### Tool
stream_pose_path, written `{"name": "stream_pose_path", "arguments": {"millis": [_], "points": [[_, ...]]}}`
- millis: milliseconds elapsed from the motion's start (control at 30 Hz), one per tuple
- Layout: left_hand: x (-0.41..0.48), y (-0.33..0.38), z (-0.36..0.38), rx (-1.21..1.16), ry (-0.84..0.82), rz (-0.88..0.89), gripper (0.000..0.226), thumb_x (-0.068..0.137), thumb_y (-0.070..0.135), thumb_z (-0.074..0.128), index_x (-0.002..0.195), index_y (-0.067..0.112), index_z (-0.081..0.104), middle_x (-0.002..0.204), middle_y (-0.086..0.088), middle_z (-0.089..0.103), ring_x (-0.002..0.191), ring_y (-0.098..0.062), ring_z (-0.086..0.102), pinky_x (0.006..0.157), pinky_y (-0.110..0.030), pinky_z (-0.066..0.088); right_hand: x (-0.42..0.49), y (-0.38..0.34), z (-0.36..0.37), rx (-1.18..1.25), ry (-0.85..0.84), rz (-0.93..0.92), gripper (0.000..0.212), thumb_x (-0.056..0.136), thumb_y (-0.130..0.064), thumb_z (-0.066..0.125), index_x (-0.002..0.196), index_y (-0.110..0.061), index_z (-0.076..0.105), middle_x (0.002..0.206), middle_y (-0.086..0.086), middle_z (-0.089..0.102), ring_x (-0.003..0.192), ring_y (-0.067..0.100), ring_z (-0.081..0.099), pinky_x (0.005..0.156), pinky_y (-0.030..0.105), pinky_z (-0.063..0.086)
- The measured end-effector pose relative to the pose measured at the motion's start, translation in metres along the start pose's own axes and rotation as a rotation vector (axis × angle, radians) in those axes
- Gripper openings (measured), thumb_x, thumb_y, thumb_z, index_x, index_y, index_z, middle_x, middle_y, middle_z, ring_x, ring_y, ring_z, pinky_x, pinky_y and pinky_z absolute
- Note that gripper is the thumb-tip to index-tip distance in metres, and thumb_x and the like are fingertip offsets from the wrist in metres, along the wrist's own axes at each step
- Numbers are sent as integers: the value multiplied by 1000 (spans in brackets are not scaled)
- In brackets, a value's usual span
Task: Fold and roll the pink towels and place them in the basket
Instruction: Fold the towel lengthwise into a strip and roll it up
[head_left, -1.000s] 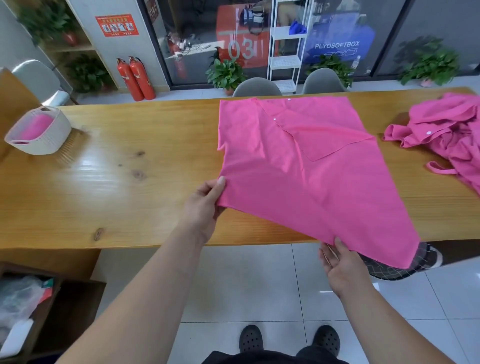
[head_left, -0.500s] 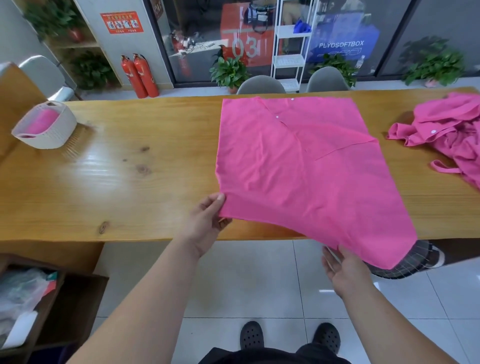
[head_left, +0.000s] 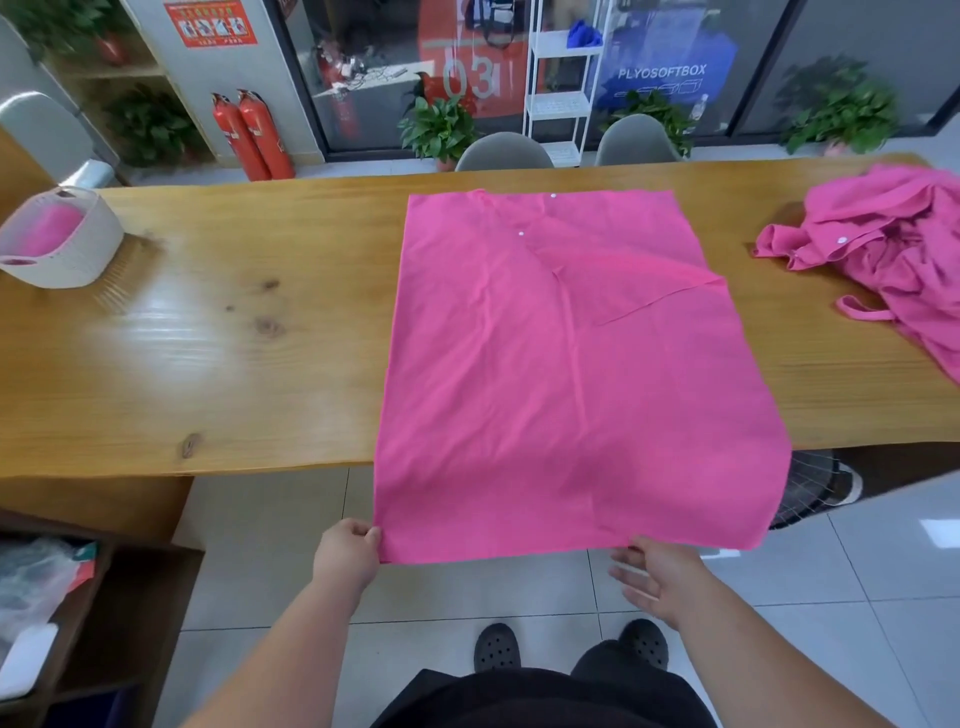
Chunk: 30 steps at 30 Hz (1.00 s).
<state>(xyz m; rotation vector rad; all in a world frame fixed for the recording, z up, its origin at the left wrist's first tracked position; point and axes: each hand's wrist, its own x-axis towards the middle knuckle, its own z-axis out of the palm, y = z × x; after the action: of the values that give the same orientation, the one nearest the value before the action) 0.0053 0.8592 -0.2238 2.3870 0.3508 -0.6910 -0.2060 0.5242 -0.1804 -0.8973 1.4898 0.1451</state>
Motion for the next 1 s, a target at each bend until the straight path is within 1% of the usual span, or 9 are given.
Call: {"name": "stream_pose_path", "arguments": {"millis": [100, 200, 333, 433, 533, 600, 733, 900, 1000], "points": [[-2, 7, -4, 255, -5, -8, 13, 89, 27, 59, 100, 22, 55, 105, -10, 61, 92, -33, 62, 77, -35, 46, 11, 1, -8, -310, 149, -118, 19, 100, -19, 53, 98, -3, 62, 91, 16, 75, 90, 37, 75, 81, 46, 58], [-9, 44, 2, 387, 179, 321, 36, 92, 22, 64, 127, 16, 59, 128, -15, 52, 120, -40, 52, 96, -47, 46, 21, -24, -11, -829, 355, -564, 22, 98, -26, 57, 111, -9, 62, 108, 12, 66, 96, 34, 64, 86, 45, 54], [-20, 111, 21, 568, 17, 706, 72, 97, 32, 65, 161, 27, 33, 171, -1, 23, 156, -33, 25, 120, -52, 35, 24, -75, -1, -1210, 168, -882, 66, 104, -42, 56, 162, -23, 31, 170, 7, 23, 153, 34, 26, 121, 52, 34], [-15, 126, 36, 741, -51, 763, 72, 101, 42, 58, 163, 30, 24, 174, 0, 17, 160, -28, 17, 128, -48, 25, 34, -92, 1, -1504, 89, -859, 77, 106, -59, 42, 168, -29, 8, 176, 1, 3, 161, 31, 8, 129, 50, 19], [-13, 130, 41, 813, 94, 761, 57, 101, 48, 53, 152, 24, 45, 144, 1, 53, 132, -28, 49, 112, -42, 40, 33, -97, -3, -1564, 255, -997, 60, 107, -56, 38, 160, -28, 35, 160, -2, 39, 144, 25, 38, 119, 42, 33], [-10, 138, 42, 803, 141, 781, 55, 100, 48, 54, 148, 22, 51, 129, -1, 58, 118, -28, 55, 104, -43, 45, 39, -105, -6, -1494, 278, -1137, 50, 106, -50, 42, 150, -29, 49, 143, -6, 50, 131, 20, 46, 110, 39, 41], [4, 153, 49, 807, 68, 798, 69, 101, 48, 55, 162, 25, 33, 165, -6, 35, 150, -35, 35, 122, -50, 35, 59, -127, -16, -1517, 241, -1082, 65, 108, -51, 42, 165, -27, 26, 170, 4, 25, 157, 29, 23, 126, 46, 26], [5, 188, 59, 846, 128, 759, 57, 100, 51, 52, 149, 21, 52, 136, -5, 59, 127, -33, 55, 110, -47, 44, 71, -153, -28, -1597, 298, -1223, 53, 105, -44, 44, 154, -24, 48, 143, -3, 56, 130, 22, 49, 113, 41, 40], [13, 204, 72, 871, 15, 797, 71, 102, 54, 52, 164, 28, 28, 173, -3, 22, 157, -39, 24, 125, -53, 29, 84, -173, -32, -1617, 217, -1257, 65, 96, -37, 64, 158, -25, 45, 159, 6, 46, 146, 29, 43, 119, 48, 40]]}}
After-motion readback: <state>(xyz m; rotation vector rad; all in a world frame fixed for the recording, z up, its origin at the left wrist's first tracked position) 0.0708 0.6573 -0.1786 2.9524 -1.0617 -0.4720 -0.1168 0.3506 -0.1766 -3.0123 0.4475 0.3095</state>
